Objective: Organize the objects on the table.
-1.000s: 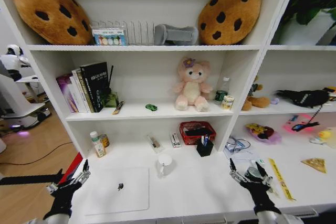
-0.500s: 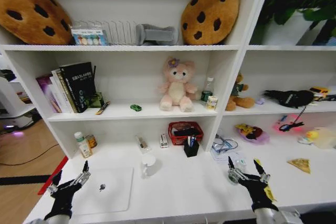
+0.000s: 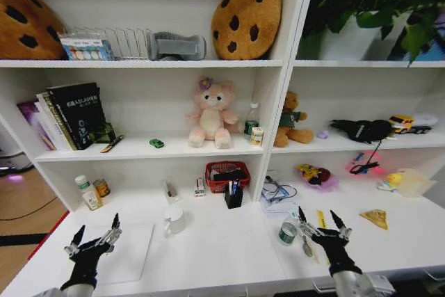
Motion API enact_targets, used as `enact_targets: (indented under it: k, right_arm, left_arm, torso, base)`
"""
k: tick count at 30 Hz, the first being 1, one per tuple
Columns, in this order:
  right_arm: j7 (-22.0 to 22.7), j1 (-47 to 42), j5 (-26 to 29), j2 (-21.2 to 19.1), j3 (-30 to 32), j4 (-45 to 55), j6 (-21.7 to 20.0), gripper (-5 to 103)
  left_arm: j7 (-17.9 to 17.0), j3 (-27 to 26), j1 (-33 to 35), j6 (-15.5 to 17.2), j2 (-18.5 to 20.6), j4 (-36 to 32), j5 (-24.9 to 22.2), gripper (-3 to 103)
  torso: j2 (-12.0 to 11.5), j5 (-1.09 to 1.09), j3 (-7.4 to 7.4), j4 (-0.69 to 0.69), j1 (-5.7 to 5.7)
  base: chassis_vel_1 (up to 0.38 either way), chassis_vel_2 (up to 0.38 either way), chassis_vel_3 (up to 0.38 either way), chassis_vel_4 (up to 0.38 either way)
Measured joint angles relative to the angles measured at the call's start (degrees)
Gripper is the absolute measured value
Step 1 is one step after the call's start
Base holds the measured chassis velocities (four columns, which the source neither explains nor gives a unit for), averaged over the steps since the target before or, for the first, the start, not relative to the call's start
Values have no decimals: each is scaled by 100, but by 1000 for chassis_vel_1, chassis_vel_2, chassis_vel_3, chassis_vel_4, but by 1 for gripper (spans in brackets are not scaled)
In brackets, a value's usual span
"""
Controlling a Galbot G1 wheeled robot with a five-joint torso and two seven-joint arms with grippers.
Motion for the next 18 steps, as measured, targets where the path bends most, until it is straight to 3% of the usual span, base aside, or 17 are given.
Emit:
enact_targets:
  k: [6,17,18]
  right_arm:
    - [150,495,69,-224,-392,-103,-607,100]
    - [326,617,-307,-296,-578,-292,-850,101]
    - [332,602,-363,-269,-594,-328,-851,91]
  left_arm:
    - [8,32,19,-39,-124,85,94,100]
    - [17,-1,-10,-58,-171,87,48,100]
    - [14,8,-23,-51,-170,98,47,100]
  torso:
    - [0,2,0,1,0]
    - [0,2,0,-1,0]
    - [0,2,0,-1,0]
  base:
    - [0,0,0,0]
    - [0,0,0,0]
    - [0,0,0,0]
